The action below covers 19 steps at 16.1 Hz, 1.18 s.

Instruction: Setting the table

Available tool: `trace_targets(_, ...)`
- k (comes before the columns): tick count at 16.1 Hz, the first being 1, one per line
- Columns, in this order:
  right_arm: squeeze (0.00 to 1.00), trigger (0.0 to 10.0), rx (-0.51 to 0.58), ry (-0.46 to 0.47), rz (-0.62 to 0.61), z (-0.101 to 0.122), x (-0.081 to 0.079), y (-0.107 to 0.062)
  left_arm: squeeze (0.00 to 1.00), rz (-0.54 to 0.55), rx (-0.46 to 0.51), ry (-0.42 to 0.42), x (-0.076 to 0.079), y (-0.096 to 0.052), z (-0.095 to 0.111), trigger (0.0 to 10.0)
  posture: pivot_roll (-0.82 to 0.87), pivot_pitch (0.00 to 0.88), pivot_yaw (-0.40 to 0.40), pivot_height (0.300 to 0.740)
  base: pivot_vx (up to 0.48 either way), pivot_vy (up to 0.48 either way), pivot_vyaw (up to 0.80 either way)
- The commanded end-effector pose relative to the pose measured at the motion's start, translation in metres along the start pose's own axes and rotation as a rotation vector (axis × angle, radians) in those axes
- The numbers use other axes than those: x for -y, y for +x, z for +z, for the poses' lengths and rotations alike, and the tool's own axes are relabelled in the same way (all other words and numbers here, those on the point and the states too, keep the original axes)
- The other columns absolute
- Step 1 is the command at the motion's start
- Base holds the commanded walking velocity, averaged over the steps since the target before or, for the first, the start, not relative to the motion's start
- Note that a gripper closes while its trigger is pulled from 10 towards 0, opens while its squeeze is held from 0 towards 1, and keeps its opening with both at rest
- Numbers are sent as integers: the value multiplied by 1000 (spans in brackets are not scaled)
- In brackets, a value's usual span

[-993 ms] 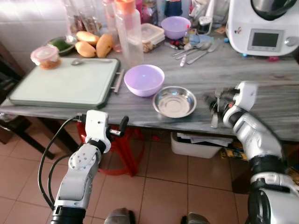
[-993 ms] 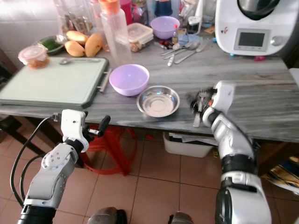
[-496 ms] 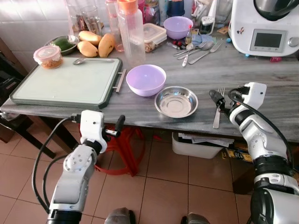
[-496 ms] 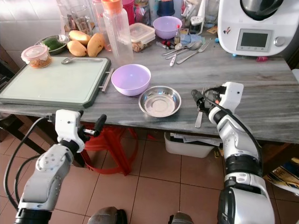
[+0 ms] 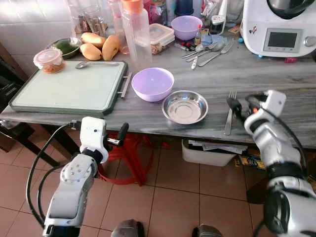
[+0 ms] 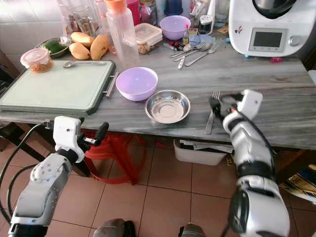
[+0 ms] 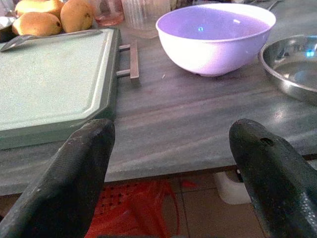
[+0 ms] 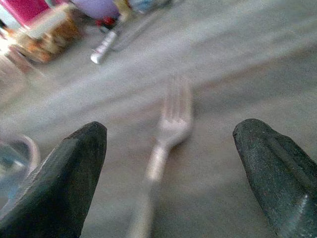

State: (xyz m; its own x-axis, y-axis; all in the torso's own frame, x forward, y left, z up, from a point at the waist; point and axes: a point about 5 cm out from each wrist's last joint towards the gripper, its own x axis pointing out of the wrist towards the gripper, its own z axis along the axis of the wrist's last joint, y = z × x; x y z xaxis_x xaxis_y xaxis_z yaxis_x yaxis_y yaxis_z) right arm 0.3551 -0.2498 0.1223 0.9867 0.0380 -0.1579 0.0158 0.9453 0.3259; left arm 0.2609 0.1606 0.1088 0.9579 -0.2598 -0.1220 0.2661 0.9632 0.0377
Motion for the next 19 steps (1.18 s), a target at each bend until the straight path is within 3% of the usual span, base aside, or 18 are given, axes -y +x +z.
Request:
trace_targets(1,0,10000,-12,23,21,-3,-8,4,0,16,-4,13,-6,-5,2,10000,108,84,118,740,0,0,0)
trace_targets(5,0,10000,-40,76,97,-6,-26,14,0,25,-21,32,-13,-14,4,10000,145,98,123,740,0,0,0)
trace_targets(13,0,10000,-95,101,215,-14,-48,20,0,19,-32,37,-13,-13,7,10000,139,103,129,740,0,0,0)
trace_targets(16,0,10000,-102,105,226,-18,-52,20,0,16,-31,30,-10,-12,7,10000,133,102,124,740,0,0,0)
trace_targets(19,0,10000,-88,113,199,-19,-46,16,0,20,-28,25,-10,-11,7,10000,128,100,119,740,0,0,0)
